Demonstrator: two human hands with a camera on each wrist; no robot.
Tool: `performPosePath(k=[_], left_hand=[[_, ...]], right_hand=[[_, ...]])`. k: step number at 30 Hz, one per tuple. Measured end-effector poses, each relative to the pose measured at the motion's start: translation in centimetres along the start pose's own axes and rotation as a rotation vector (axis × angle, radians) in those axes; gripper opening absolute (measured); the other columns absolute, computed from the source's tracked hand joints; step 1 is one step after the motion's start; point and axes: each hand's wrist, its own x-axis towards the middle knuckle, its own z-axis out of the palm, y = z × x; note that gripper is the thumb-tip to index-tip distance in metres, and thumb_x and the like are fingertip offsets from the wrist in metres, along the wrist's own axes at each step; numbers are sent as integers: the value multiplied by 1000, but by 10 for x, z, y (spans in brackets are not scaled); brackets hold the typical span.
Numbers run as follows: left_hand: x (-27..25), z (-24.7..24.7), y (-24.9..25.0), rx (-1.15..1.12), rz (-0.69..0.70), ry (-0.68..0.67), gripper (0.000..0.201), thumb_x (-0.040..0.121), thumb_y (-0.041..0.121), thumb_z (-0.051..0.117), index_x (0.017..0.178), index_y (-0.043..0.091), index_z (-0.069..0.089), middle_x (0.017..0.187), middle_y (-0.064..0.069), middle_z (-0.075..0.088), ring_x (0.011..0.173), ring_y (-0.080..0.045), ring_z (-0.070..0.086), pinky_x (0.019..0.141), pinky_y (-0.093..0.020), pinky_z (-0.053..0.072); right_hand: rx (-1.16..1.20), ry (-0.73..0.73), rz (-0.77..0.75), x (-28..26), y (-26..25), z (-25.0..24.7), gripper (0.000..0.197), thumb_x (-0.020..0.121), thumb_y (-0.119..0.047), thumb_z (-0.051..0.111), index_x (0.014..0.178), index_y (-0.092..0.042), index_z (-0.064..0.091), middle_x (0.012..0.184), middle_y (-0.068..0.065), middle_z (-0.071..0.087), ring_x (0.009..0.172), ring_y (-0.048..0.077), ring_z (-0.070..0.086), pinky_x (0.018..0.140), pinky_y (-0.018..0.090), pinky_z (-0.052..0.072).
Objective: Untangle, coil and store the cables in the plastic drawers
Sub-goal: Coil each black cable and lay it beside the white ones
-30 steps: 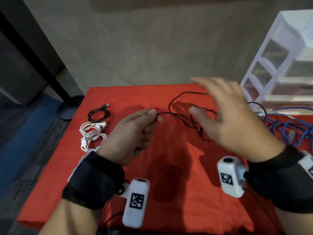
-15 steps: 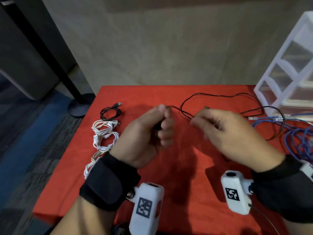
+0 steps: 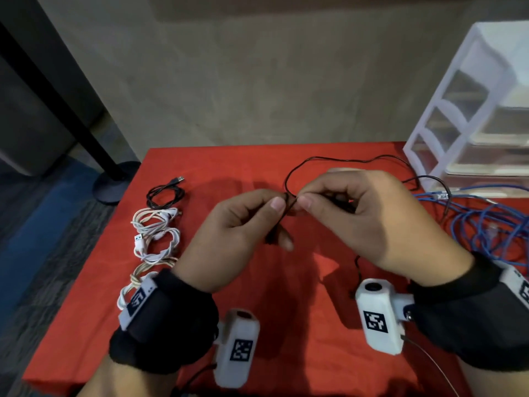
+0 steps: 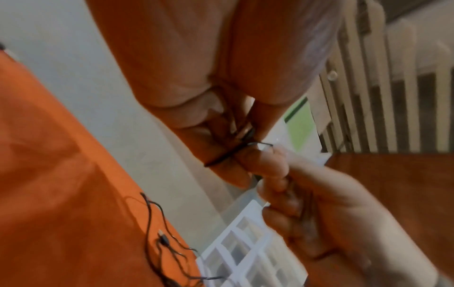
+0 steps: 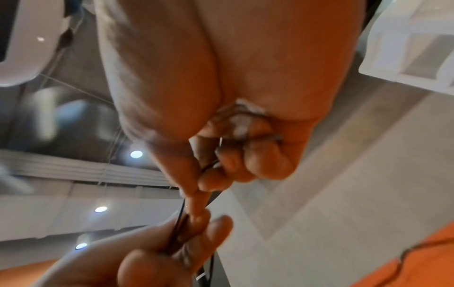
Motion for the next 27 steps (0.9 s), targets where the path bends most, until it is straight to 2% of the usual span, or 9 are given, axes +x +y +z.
performPosePath(k=[4, 7, 10, 12, 15, 18, 22, 25, 27], left_hand=[[-1, -2, -3, -259, -144, -55, 26, 96, 18, 61, 116, 13, 76, 117, -10, 75, 86, -16, 72, 76, -27, 55], [-1, -1, -4, -358, -202, -82, 23, 93, 16, 64, 112, 9, 77, 115, -10, 75, 88, -15, 73, 82, -29, 60], [-1, 0, -4, -432, -212, -83, 20, 88, 13, 63, 99, 5, 77, 104, -12, 75, 82, -16, 72, 79, -33, 61], [-1, 3, -3, -447, -195, -64, 15, 87, 12, 63, 93, 8, 76, 96, -12, 74, 81, -17, 72, 76, -34, 62], [-1, 8, -5, -400, -114, 14, 13, 88, 15, 65, 96, 12, 76, 94, -12, 74, 84, -21, 70, 77, -36, 59], [1, 10, -11, -213, -26, 131, 9, 92, 21, 69, 96, 20, 77, 90, -6, 72, 84, -21, 66, 77, -42, 59], [1, 14, -23, 233, 219, 338, 7, 97, 19, 67, 96, 19, 73, 80, -4, 71, 73, -21, 69, 65, -48, 60], [2, 18, -24, 355, 297, 462, 9, 96, 15, 67, 94, 21, 73, 74, 0, 69, 65, -22, 64, 62, -40, 53], [2, 19, -21, 407, 288, 442, 9, 96, 14, 67, 93, 20, 72, 73, 2, 69, 63, -19, 63, 60, -36, 51]], right_hand=[[67, 118, 4, 0, 6, 7, 14, 95, -20, 69, 83, -25, 74, 81, -8, 71, 84, 15, 67, 79, 39, 50], [162, 93, 16, 0, 9, 11, 13, 97, -17, 64, 85, -18, 69, 86, -2, 71, 84, 16, 68, 75, 44, 52], [387, 7, 81, -1, 7, 13, 9, 100, -10, 59, 92, -7, 60, 99, 5, 74, 77, 13, 69, 69, 31, 53], [520, -25, 131, -2, 4, 13, 8, 102, -8, 58, 96, -4, 54, 93, 12, 73, 70, 20, 65, 59, 38, 55], [556, 11, 158, 0, 4, 12, 8, 100, -9, 61, 96, -6, 56, 84, 11, 68, 66, 41, 59, 45, 37, 48], [602, 26, 210, 2, 3, 15, 9, 96, -16, 66, 92, -11, 59, 81, 21, 61, 61, 54, 49, 43, 31, 39], [702, 21, 264, 0, -1, 17, 7, 98, -6, 62, 93, -5, 57, 79, 16, 63, 63, 29, 60, 38, 26, 40], [764, -30, 290, 0, -5, 18, 7, 99, -5, 59, 96, 0, 55, 81, 17, 65, 68, 28, 67, 40, 28, 45], [774, -42, 301, -1, -6, 19, 9, 100, -5, 58, 97, 2, 54, 81, 18, 65, 68, 28, 66, 41, 29, 46]])
